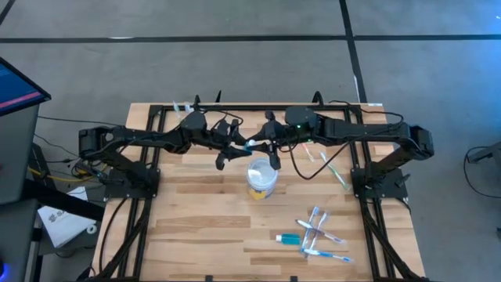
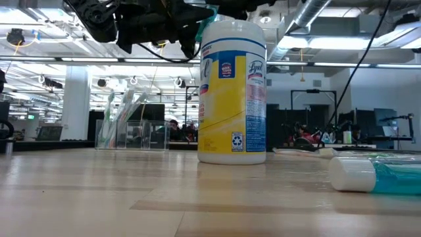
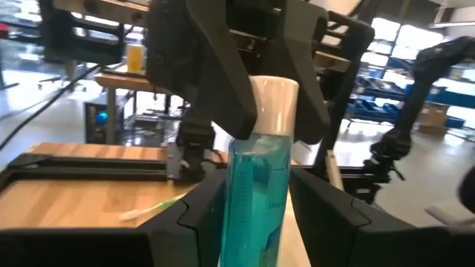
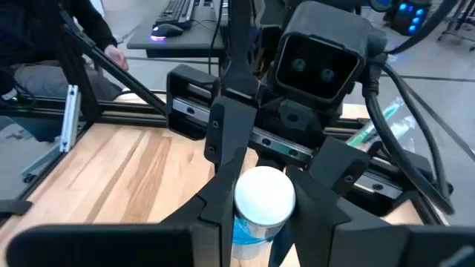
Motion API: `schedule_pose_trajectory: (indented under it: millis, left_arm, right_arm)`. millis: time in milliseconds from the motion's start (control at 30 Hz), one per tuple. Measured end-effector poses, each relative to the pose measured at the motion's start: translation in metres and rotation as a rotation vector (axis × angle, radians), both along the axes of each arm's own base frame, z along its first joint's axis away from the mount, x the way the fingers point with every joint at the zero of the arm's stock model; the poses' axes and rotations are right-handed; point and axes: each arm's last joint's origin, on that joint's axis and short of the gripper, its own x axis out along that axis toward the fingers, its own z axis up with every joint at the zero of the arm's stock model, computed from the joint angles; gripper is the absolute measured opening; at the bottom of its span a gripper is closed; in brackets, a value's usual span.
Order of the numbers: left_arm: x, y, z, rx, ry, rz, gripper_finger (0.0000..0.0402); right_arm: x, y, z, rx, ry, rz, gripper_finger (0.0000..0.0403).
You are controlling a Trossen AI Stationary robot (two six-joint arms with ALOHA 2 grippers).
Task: Pick & Place toothbrushing station
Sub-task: Put the top mouthwash into the transparent organizer
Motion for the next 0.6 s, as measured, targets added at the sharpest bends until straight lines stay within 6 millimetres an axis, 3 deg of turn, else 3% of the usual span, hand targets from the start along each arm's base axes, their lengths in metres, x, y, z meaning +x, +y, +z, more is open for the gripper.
schedule_pose_trajectory:
  millis: [333,600]
  left_arm:
    - [-0.001,0.0028,0.0,0.003,0.0,-0.006,0.01]
    - [-0.0009,0.0029,-0.0007,-0.02,0.012,-0.005,0.0094]
  right_arm:
    - [0.0013,-0.0003,0.0018,0.003,0.019,0.0,0.0086]
    - [0.0007,-0.0005,0.0003,0.004,0.038,-0.005,0.0101]
